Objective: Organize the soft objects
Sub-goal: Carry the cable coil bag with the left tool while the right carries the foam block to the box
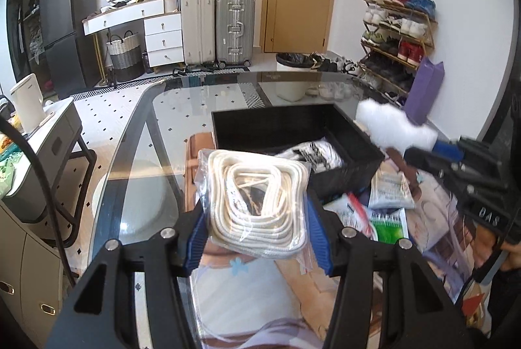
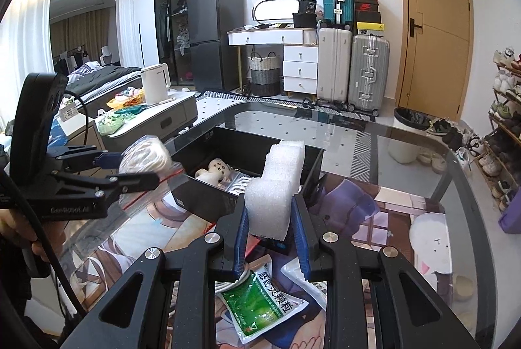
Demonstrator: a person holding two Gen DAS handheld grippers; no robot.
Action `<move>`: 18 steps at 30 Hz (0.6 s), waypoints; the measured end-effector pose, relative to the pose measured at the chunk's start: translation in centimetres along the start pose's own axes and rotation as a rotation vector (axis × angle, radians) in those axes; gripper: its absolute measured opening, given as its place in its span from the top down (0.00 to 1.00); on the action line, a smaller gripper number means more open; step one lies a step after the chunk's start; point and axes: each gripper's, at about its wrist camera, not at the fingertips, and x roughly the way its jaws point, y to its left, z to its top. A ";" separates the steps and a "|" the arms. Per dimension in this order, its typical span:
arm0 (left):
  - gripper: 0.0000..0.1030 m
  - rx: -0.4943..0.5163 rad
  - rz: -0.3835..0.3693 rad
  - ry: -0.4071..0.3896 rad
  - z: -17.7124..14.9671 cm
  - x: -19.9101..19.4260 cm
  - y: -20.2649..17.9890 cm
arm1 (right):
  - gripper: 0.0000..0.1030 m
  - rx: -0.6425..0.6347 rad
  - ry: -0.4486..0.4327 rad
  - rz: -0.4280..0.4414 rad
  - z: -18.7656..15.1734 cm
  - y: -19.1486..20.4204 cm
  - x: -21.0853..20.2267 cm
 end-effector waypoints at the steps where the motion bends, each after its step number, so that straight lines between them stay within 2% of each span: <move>1: 0.48 -0.003 -0.002 -0.004 0.3 0.2 -0.1 | 0.76 0.004 0.004 0.008 0.1 -0.1 0.1; 9: 0.48 0.002 -0.004 -0.021 2.2 1.5 -0.5 | 0.76 0.007 0.026 0.047 1.0 -0.4 1.6; 18: 0.48 -0.006 -0.009 -0.005 3.6 4.3 -0.8 | 0.76 -0.015 0.045 0.076 2.2 -0.4 3.9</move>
